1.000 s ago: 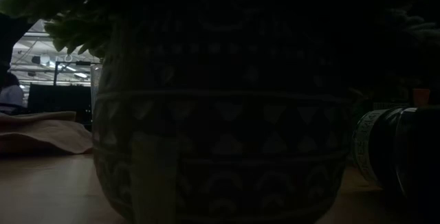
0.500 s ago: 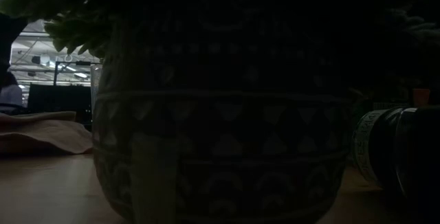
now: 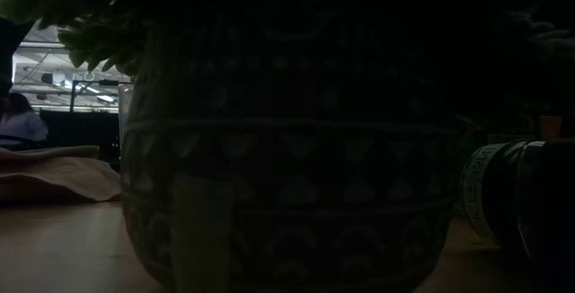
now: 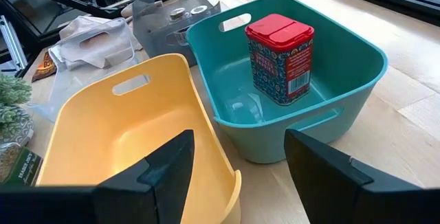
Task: Sort spices by type
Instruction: Put the top green seasoning bottle into the yellow bin
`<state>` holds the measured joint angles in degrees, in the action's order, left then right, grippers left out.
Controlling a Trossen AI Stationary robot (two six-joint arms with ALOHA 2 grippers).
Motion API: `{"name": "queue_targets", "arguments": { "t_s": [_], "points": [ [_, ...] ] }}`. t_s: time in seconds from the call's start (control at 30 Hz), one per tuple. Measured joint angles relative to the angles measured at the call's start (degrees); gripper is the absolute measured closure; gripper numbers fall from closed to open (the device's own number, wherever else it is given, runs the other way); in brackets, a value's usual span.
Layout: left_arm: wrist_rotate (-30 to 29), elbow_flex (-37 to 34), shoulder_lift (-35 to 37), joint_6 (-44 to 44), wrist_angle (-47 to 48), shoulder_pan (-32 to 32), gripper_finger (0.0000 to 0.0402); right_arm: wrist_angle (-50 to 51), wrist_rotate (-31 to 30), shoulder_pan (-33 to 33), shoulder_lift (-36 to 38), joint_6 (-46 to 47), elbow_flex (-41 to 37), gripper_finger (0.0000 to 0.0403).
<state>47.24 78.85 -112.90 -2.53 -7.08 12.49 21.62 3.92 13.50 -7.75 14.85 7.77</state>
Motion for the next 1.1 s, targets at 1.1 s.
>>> {"name": "queue_targets", "arguments": {
  "t_s": [1.1],
  "points": [
    [-31.1, 0.0, -0.2, -11.1, 0.1, -19.3, 0.0091, 0.2, 0.0, 0.0, 0.0, -0.1, 0.0, 0.0175]
  ]
}}
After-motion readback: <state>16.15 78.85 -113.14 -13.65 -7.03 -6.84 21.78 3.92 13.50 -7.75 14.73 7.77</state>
